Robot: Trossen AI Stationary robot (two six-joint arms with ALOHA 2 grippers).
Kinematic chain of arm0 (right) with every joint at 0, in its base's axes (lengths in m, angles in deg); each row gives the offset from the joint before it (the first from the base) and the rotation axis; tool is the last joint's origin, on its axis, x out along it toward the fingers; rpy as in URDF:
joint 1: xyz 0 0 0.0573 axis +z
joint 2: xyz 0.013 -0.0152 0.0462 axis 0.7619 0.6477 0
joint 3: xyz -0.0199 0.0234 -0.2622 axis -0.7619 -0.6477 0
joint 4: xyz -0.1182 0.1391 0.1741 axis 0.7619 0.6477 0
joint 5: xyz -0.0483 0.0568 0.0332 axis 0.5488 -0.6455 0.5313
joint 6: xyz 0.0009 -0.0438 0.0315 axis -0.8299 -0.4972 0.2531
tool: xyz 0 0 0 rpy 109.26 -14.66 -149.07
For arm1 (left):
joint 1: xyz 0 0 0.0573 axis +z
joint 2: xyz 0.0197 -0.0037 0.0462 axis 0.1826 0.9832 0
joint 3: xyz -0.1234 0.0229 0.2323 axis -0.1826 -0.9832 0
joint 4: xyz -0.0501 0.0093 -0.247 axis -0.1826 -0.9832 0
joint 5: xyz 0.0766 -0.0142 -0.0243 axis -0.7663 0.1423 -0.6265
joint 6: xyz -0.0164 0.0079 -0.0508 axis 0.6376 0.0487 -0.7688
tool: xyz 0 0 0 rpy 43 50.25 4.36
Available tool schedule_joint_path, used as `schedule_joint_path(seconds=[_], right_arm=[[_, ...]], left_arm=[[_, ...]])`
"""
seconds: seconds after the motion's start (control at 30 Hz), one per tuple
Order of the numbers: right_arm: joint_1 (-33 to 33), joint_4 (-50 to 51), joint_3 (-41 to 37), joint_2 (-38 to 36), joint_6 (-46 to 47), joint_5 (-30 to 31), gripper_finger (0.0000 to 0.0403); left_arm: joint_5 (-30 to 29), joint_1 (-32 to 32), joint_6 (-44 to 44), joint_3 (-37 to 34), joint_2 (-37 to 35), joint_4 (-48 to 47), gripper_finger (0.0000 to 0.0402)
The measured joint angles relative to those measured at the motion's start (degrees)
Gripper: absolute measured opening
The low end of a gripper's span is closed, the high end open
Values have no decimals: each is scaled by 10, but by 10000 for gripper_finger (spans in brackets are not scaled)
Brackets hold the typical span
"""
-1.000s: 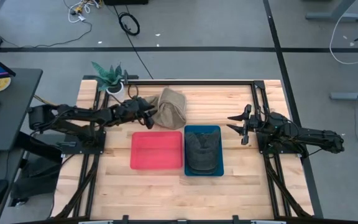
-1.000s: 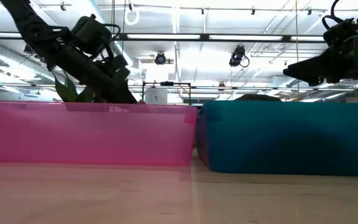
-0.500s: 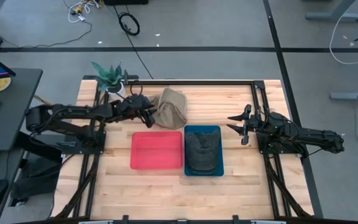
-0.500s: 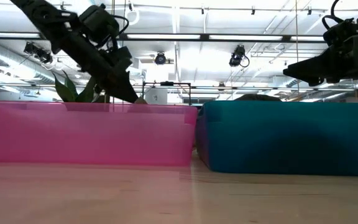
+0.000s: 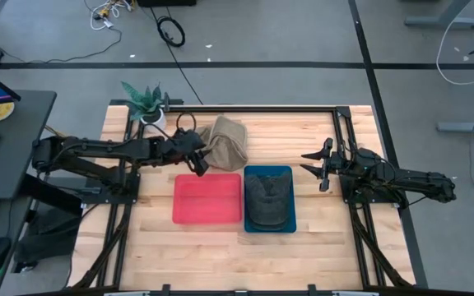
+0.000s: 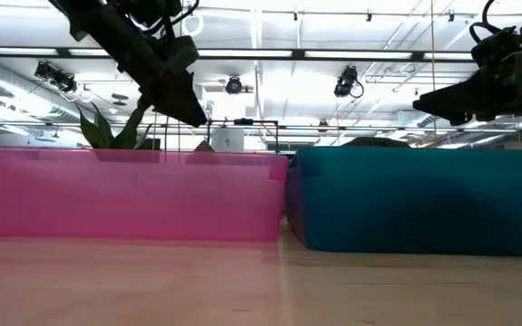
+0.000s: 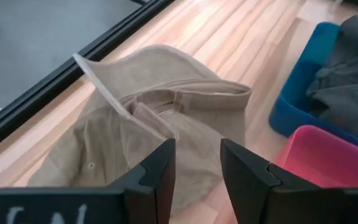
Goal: Pick & Place hat
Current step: Put the top brown cap into the red bin
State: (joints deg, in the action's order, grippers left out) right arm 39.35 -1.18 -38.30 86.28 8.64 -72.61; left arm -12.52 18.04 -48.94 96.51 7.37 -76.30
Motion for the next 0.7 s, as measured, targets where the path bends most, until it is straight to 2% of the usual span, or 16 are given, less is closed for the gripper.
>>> schedule_joint_path(seconds=[0.17,0.27,0.5,0.7], right_arm=[[0,0,0,0,0,0,160],[0,0,0,0,0,0,160],[0,0,0,0,-2,0,160],[0,0,0,0,-4,0,160]], left_arm=[[-26,-6,-14,1,6,-22,130],[-28,0,-15,0,31,-30,130],[-24,27,-9,0,114,17,130],[-59,58,1,0,142,14,128]])
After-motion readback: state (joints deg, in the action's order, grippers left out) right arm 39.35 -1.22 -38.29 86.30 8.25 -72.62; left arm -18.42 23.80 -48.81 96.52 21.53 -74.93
